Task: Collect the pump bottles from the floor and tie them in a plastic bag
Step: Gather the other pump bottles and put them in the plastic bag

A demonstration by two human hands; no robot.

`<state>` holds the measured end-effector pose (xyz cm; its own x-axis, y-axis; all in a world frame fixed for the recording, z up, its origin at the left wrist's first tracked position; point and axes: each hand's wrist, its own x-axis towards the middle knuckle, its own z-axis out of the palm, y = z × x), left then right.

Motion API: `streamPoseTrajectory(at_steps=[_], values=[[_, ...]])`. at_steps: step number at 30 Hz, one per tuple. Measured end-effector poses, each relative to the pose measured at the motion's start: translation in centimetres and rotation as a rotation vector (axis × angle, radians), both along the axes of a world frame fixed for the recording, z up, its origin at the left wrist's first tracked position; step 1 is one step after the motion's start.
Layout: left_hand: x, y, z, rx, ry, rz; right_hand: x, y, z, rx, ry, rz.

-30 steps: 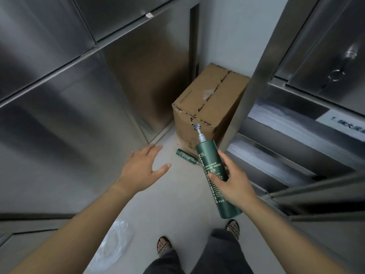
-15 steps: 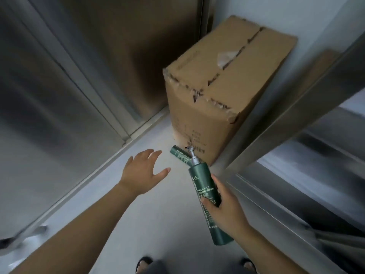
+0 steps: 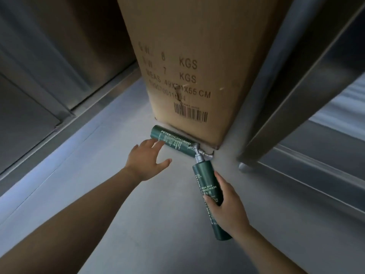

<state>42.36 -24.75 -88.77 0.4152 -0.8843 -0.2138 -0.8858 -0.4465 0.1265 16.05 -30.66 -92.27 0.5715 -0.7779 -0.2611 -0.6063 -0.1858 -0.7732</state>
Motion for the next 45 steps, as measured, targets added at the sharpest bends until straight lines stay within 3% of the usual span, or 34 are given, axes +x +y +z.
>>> streamPoseTrajectory(at_steps=[6,11,16,26,29,34,45], values=[[0.8,-1.1,-5.0,-0.05,-0.024,-0.143,-1.9,-0.2,-4.1,-0.029,0.114,-0.087],[1.1,-4.4,-6.2,-0.109,-0.023,-0.205,-1.9,-0.2,-4.4,-0.01,0.082,-0.152],[0.7,-7.1,-8.0,-0.021,-0.013,-0.302,-3.5,0.5,-4.6,-0.018,0.085,-0.171],[0.6,-3.6,-9.0,-0.048,-0.116,-0.303,-5.1,0.9,-4.7,-0.026,0.092,-0.18],[1.2,-4.1,-8.6,-0.087,-0.086,-0.279,-5.1,1.0,-4.3,-0.026,0.084,-0.177],[1.0,-6.1,-8.7,0.035,0.004,-0.275,-5.8,1.2,-4.0,-0.03,0.077,-0.192],[1.5,-4.8,-8.5,-0.179,0.035,-0.217,-5.8,1.9,-3.7,-0.013,0.049,-0.165]])
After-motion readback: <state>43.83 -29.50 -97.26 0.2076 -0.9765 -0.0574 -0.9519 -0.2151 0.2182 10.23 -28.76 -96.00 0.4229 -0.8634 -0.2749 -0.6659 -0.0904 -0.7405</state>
